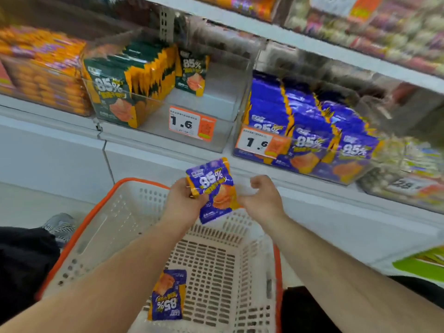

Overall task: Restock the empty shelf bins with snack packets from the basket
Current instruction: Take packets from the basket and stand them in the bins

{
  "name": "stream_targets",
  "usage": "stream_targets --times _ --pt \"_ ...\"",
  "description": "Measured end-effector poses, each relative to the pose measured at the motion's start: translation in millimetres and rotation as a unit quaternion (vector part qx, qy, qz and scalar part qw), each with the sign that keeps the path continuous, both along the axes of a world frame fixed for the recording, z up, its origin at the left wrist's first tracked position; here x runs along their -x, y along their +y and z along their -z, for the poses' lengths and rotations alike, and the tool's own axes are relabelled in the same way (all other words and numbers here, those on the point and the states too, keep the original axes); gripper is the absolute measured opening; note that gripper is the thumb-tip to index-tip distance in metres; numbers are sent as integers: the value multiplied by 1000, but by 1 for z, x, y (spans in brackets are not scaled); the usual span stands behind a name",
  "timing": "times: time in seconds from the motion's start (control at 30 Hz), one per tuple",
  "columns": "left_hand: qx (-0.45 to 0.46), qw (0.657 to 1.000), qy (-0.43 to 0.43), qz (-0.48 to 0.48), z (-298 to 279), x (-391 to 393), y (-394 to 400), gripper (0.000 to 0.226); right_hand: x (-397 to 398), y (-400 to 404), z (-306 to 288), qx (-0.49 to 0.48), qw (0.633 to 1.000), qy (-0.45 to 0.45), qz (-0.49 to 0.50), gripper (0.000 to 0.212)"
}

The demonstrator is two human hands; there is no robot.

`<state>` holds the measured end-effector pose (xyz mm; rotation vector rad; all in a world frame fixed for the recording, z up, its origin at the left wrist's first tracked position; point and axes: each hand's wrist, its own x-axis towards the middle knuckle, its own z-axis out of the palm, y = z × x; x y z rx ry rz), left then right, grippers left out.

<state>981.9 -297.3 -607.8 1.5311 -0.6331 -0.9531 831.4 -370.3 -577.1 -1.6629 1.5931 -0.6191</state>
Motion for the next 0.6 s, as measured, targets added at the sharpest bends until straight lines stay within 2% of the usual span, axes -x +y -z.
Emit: stream_targets --times 0.03,0.1,0.13,0.2,0.3,0.37,0.47,0.6 --pt "2 999 -45 21 -5 4 -5 28 10 0 -17 80 996 32 -6 49" --pt "5 987 -140 77 -17 17 -16 30 28 1 -45 231 967 95 -55 55" --pt "8 977 -185 104 -22 25 -21 32 34 2 -55 273 950 124 -87 57" --pt "23 957 -252 144 -35 43 -29 34 43 5 -70 288 929 190 -132 62" --pt "84 944 -258 187 -52 71 -43 40 57 3 -82 300 907 257 -144 51" --pt "113 938 -258 204 -60 88 -54 37 72 0 -87 325 903 254 -120 39" --pt "129 940 -249 194 -74 104 -68 30 104 -10 -103 387 895 217 -44 27" --pt "122 947 -231 185 -78 112 -73 39 148 -32 -143 478 851 206 72 26"
